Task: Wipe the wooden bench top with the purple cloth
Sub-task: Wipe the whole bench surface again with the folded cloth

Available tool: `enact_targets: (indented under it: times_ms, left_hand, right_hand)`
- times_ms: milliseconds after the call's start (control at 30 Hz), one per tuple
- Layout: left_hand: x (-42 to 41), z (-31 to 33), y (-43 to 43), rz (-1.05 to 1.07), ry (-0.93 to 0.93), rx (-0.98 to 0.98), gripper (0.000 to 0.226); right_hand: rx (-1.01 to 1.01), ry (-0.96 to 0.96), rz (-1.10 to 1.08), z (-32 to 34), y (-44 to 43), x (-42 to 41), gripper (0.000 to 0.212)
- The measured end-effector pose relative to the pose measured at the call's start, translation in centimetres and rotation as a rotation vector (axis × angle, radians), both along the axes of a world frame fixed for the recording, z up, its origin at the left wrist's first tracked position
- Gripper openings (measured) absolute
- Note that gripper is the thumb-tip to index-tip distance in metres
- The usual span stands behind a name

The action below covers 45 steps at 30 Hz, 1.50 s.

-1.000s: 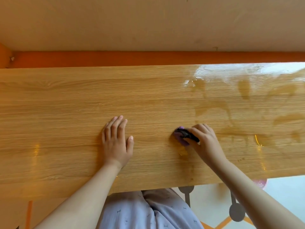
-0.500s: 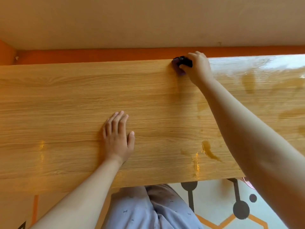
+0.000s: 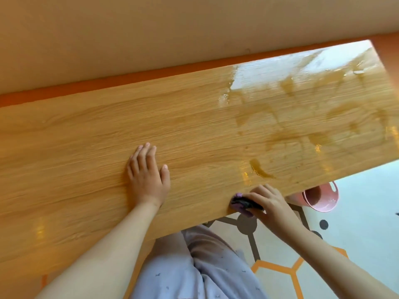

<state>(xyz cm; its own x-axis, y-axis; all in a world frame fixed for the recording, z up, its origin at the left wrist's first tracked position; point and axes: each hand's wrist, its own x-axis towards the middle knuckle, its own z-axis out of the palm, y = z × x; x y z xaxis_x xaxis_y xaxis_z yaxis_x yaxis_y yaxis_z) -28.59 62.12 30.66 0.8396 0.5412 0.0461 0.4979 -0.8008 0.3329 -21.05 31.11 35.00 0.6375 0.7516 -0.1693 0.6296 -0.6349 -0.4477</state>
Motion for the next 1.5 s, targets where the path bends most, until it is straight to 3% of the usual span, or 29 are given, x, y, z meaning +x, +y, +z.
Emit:
enact_targets:
  times_ms: [233, 400, 700, 867, 1100, 1367, 1500]
  left_hand:
    - [-0.2, -0.2, 0.0, -0.001, 0.018, -0.013, 0.055]
    - [-0.2, -0.2, 0.0, -0.009, 0.041, -0.01, 0.055]
    - [-0.4, 0.0, 0.3, -0.036, 0.022, -0.034, 0.056]
    - [-0.4, 0.1, 0.4, -0.042, 0.024, -0.043, 0.057]
    - [-0.5, 0.2, 0.3, -0.048, 0.035, -0.034, 0.057]
    - [-0.3, 0.0, 0.1, -0.023, 0.059, 0.005, 0.056]
    - [-0.1, 0.1, 0.0, -0.006, 0.068, 0.017, 0.056]
  right_hand:
    - [0.063, -0.115, -0.13, -0.5, 9.7, 6.4, 0.025]
    - [0.112, -0.078, -0.289, -0.8, 14.2, 7.8, 0.028]
    - [0.112, -0.018, -0.466, -0.6, 4.6, -5.5, 0.022]
    - [0.139, 0.001, -0.597, -0.6, 5.3, -9.9, 0.025]
    - [0.129, -0.006, -0.669, -0.5, 3.5, -6.8, 0.022]
    - [0.088, -0.069, -1.042, -0.1, -7.3, 3.5, 0.016]
    - [0.008, -0.099, -1.099, -0.4, -8.4, 4.5, 0.02]
